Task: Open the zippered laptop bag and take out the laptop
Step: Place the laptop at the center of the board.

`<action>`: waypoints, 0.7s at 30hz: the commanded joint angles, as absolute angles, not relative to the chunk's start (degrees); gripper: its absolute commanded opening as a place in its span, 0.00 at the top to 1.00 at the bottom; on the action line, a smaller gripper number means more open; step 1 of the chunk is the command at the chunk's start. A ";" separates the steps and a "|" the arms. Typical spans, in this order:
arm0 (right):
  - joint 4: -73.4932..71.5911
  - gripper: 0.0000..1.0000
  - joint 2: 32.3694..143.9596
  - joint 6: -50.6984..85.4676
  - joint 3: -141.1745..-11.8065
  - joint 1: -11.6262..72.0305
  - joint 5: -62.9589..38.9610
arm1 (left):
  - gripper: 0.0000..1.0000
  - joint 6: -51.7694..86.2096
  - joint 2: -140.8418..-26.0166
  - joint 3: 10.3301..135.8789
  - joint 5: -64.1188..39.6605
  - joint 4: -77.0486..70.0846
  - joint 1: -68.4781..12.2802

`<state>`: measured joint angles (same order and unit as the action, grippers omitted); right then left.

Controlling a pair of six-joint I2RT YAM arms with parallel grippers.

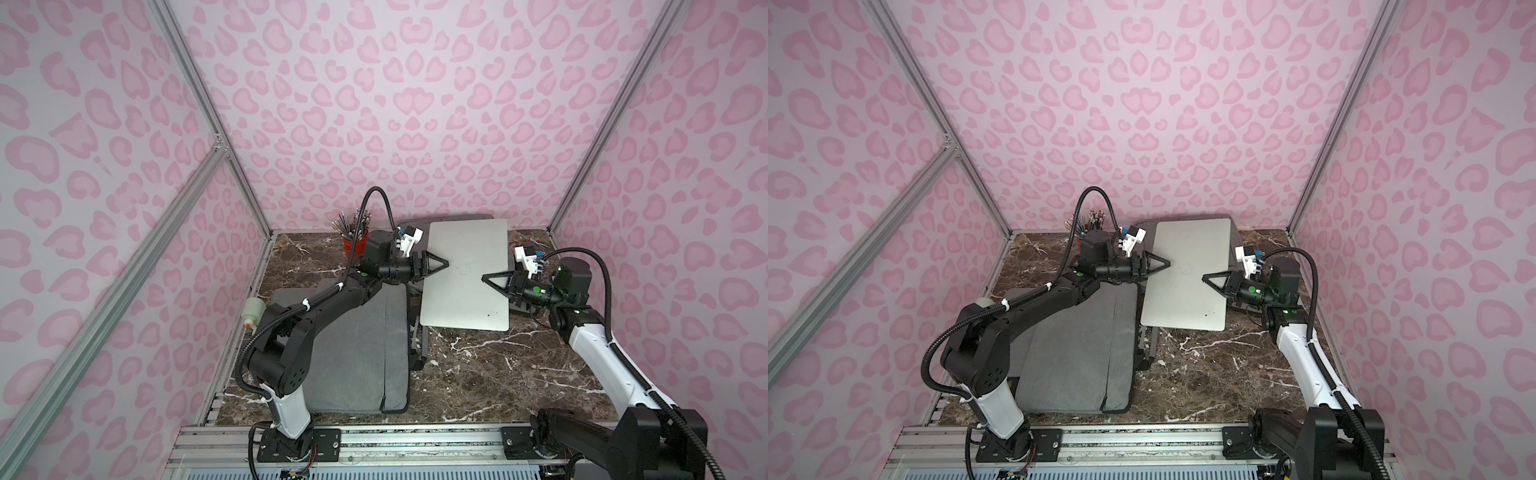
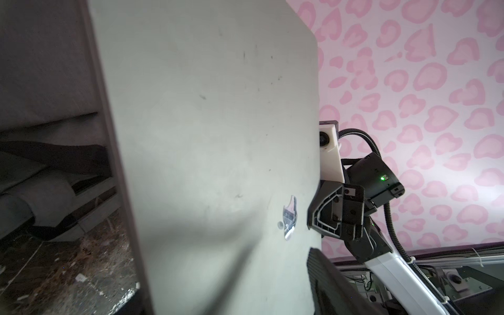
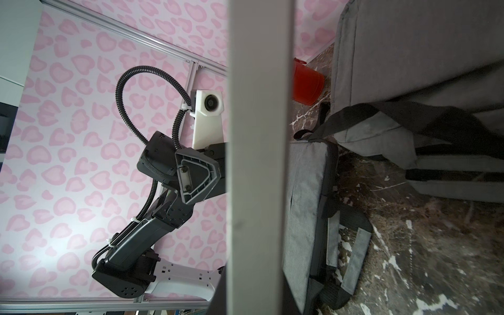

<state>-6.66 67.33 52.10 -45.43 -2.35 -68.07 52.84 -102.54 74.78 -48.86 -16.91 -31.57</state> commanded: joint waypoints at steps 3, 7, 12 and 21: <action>-13.38 1.00 68.70 53.42 -45.45 -2.33 -71.03 | 0.26 57.83 -103.09 75.25 -56.38 -28.59 -31.90; -13.95 1.00 69.90 54.05 -45.39 -2.61 -71.32 | 0.26 55.98 -102.00 75.28 -57.16 -26.89 -31.90; -13.71 1.00 70.62 53.99 -45.42 -3.92 -71.89 | 0.26 53.11 -100.91 75.71 -58.01 -22.96 -31.83; -11.01 1.00 71.45 51.94 -45.23 -5.16 -71.81 | 0.26 52.90 -100.73 76.53 -57.60 -21.17 -31.90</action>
